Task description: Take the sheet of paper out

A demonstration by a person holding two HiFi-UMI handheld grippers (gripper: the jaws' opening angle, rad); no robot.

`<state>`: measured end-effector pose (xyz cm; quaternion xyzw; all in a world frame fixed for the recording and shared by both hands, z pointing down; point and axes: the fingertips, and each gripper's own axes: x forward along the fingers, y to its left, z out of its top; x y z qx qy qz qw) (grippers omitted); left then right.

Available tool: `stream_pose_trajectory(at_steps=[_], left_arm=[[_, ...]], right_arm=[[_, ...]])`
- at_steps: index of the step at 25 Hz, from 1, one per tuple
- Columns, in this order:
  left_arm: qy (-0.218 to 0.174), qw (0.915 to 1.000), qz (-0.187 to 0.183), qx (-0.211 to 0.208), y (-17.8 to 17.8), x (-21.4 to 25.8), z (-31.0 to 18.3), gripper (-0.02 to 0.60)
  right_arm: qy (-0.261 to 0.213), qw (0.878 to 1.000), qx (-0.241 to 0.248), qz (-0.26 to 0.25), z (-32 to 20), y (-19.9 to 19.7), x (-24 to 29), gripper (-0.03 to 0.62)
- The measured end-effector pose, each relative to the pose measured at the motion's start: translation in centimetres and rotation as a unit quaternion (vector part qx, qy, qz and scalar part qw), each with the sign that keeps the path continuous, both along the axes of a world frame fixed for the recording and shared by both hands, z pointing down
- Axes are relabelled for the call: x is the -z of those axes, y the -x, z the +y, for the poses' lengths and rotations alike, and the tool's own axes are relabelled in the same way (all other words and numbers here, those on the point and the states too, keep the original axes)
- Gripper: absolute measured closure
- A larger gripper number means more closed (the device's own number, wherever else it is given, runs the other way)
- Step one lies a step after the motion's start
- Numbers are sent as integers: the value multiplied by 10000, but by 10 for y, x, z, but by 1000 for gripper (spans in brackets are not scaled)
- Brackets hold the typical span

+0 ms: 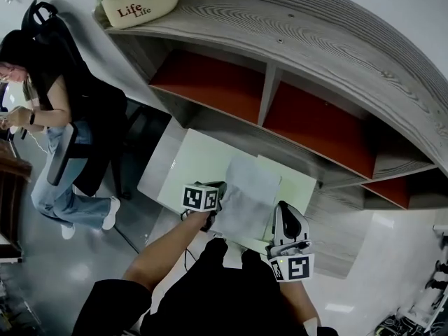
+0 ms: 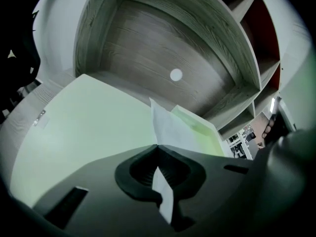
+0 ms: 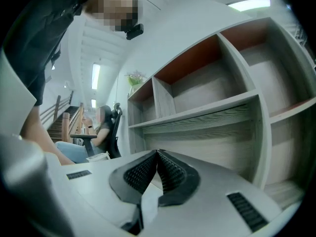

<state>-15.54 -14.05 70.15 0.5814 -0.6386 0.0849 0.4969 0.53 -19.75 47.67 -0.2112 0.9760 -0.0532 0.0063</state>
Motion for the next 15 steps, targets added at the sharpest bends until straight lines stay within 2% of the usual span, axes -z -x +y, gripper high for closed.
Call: stream_pose_trajectory(at_steps=[8, 10, 12, 15], left_arm=[[-384, 9975, -473, 359, 21, 47, 14, 575], [-510, 9955, -688, 416, 31, 58, 19, 575], [-809, 9909, -988, 420, 38, 72, 22, 575], [-1225, 9781, -1635, 401, 45, 95, 31, 575]], right_arm=[[-238, 9993, 294, -48, 8, 26, 13, 571], [-275, 9991, 333, -55, 9, 31, 15, 571], [-335, 9988, 355, -33, 10, 34, 17, 571], [-478, 9982, 351, 40, 11, 37, 21, 571]])
